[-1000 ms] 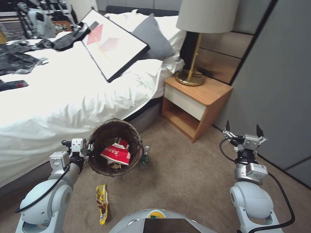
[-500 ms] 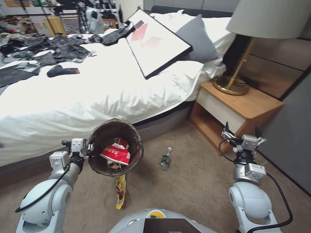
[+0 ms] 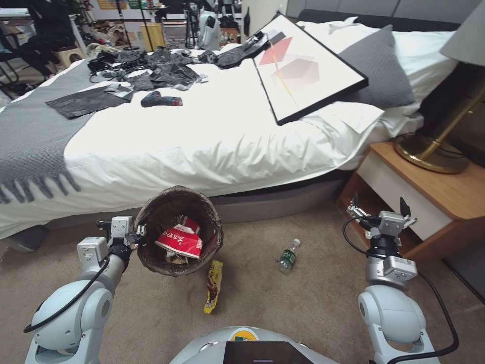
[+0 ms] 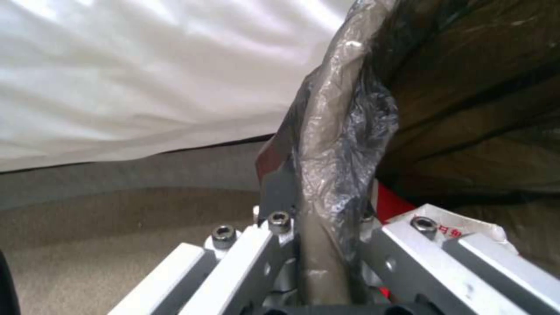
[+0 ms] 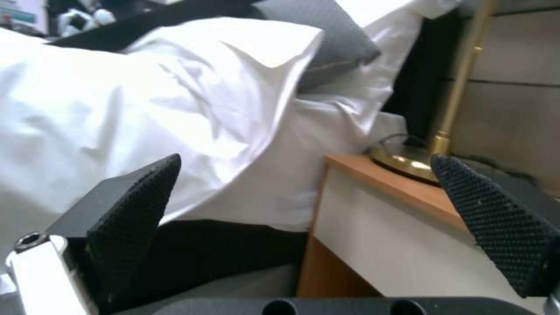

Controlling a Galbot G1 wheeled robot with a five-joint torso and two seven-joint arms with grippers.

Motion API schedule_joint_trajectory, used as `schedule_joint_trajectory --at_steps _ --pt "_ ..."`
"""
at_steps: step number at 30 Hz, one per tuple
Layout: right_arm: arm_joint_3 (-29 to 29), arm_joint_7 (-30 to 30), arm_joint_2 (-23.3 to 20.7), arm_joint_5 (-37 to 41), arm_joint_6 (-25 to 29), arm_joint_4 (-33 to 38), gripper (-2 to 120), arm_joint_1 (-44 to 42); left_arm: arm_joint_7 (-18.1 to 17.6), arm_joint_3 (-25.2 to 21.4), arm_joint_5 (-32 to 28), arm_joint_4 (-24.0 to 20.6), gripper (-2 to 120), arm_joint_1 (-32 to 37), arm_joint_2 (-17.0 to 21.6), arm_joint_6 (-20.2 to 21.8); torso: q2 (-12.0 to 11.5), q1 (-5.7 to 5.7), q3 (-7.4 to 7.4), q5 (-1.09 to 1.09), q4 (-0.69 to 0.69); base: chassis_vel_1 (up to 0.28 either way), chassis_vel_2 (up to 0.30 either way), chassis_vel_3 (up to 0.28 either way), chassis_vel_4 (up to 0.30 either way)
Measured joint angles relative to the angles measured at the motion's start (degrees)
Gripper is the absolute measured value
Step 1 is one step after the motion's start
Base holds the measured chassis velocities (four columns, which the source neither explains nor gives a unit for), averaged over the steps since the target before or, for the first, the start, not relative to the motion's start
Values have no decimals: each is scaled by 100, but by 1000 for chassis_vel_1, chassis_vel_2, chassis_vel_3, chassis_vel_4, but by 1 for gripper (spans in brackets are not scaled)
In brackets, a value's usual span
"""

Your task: Pick up the trash bin, then pick up the garbage from the floor and place it into the trash bin.

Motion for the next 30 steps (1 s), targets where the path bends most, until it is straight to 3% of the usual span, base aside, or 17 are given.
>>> schedule_joint_trajectory --at_steps 3,4,5,8,9,10,12,13,15,17,18,19,24,30 --pt "-67 -73 -48 111 -84 65 100 -27 22 18 26 19 0 -10 -4 0 0 0 0 2 -4 0 0 0 0" --pt "-232 67 -173 343 -509 118 100 95 39 43 54 29 0 -18 -8 0 0 0 0 1 -5 0 0 0 0" --pt "-232 67 -173 343 -509 118 100 95 39 43 54 29 0 -18 -8 0 0 0 0 1 -5 0 0 0 0" --pt "-559 689 -619 1455 -1917 117 100 792 52 80 98 35 0 -29 5 0 0 0 0 2 0 0 0 0 0" --pt "-559 689 -619 1455 -1917 117 100 792 52 80 98 35 0 -29 5 0 0 0 0 2 0 0 0 0 0" --pt "-694 924 -904 2146 -2505 8 100 1195 54 82 106 35 0 -28 15 0 0 0 0 2 -1 0 0 0 0" --pt "-939 1302 -1407 3049 -3178 -274 100 1810 55 82 110 20 0 -9 29 0 -1 0 0 4 3 0 0 0 0" --pt "-939 1302 -1407 3049 -3178 -274 100 1810 55 82 110 20 0 -9 29 0 -1 0 0 4 3 0 0 0 0" --pt "-1263 1642 -1971 3953 -3742 -669 100 2496 53 75 115 -9 0 35 31 0 -1 1 1 2 2 0 0 0 0" --pt "-1606 2097 -2211 4808 -4196 -990 100 3005 50 45 115 -34 0 68 26 0 -1 1 1 2 0 0 0 0 0" --pt "-1606 2097 -2211 4808 -4196 -990 100 3005 50 45 115 -34 0 68 26 0 -1 1 1 2 0 0 0 0 0" --pt "-1812 2423 -2252 5314 -4429 -1165 100 3256 46 30 116 -48 0 87 26 0 -1 1 1 2 -1 0 0 0 0" --pt "-2464 3246 -2146 6517 -4555 -1749 100 3883 39 22 128 -53 0 123 9 0 -1 1 1 2 -1 0 0 0 0" --pt "-3081 3634 -1791 7143 -4540 -2282 100 4375 33 58 173 -57 0 136 -32 -1 -1 1 1 0 -1 0 0 0 0"
